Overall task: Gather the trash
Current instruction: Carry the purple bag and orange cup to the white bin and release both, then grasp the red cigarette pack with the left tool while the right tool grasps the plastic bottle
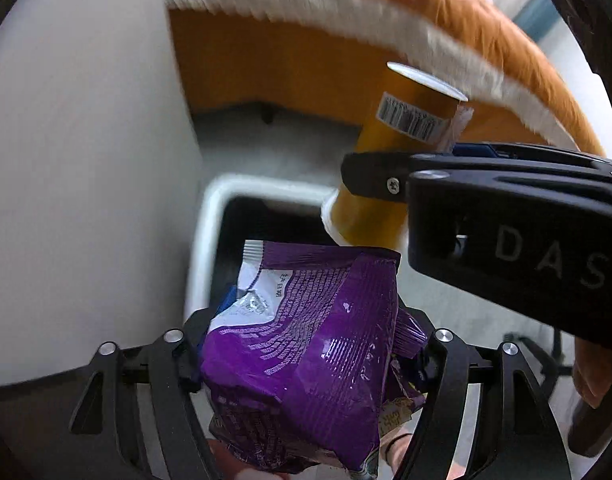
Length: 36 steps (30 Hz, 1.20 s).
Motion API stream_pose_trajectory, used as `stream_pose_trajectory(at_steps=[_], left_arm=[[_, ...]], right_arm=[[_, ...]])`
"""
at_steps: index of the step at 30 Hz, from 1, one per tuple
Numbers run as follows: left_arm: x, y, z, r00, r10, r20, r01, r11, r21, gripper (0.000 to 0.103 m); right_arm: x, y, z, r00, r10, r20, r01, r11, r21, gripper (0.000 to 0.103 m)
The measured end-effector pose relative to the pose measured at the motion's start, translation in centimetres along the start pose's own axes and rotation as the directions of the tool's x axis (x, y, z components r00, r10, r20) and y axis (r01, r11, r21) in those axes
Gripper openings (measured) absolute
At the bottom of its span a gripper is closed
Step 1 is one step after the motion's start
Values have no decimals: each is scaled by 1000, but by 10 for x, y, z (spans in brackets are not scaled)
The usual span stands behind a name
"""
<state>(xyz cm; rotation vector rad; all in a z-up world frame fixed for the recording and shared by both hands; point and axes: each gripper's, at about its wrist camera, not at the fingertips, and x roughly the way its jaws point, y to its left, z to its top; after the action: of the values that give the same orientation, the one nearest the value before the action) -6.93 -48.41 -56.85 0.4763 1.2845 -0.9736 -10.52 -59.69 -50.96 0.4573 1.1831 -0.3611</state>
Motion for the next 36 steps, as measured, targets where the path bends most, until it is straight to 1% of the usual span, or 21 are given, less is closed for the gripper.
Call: stream_pose_trajectory(at_steps=[1,2,3,4,6,9,14,17,20,22,25,28,29,32,33,36], left_arm=[[11,4,-1,1000,1,-16,-1,1000,-1,92],[22,7,-1,1000,13,-23,-13,1000,-2,98],[34,11,-2,999,31,-26,-31,1000,2,98],[40,14,-3,999,40,-35,-40,999,2,98],[47,20,-7,998,54,-43,-55,998,-13,98],[41,23,-6,997,63,-35,-62,998,3,98],[23,24,8,997,75,-30,-75,997,10,98],[-1,25,15,998,68,-15,-68,998,-2,98],[-39,20,18,997,78,10,-78,997,-4,98],[-57,14,21,997,80,22,-80,997,-5,98],[-98,6,23,996,70,59,-69,997,-19,98],[-145,-4,27,992,67,111,-64,998,-29,98],[-166,-9,30,989,66,136,-62,998,-31,98],[-207,-21,36,980,68,187,-62,997,-39,98],[-232,-27,38,973,68,219,-59,997,-44,98],[-280,-36,40,956,72,284,-59,997,-56,98]], right_arm=[[10,-4,-4,1000,-2,-9,2,1000,-1,58],[23,-10,-10,1000,-20,-17,20,1000,0,84],[30,-16,-16,999,-48,-3,48,999,9,98],[33,-20,-19,998,-59,2,59,998,14,98],[42,-26,-28,998,-65,-23,65,998,22,98],[41,-28,-36,995,-95,-35,96,995,24,98],[13,-19,-29,993,-115,-22,116,993,19,98],[-7,-13,-22,993,-114,-10,114,993,20,98],[-36,-4,-17,994,-113,8,113,993,16,98],[-61,6,-9,993,-112,22,111,994,15,98],[-92,10,0,993,-110,54,109,994,14,98],[-136,19,6,989,-110,102,110,994,9,98],[-154,23,8,987,-107,121,107,994,7,98],[-204,32,12,980,-96,176,97,995,4,98],[-220,35,13,977,-89,194,90,996,5,98],[-269,47,15,966,-70,250,72,997,2,98]])
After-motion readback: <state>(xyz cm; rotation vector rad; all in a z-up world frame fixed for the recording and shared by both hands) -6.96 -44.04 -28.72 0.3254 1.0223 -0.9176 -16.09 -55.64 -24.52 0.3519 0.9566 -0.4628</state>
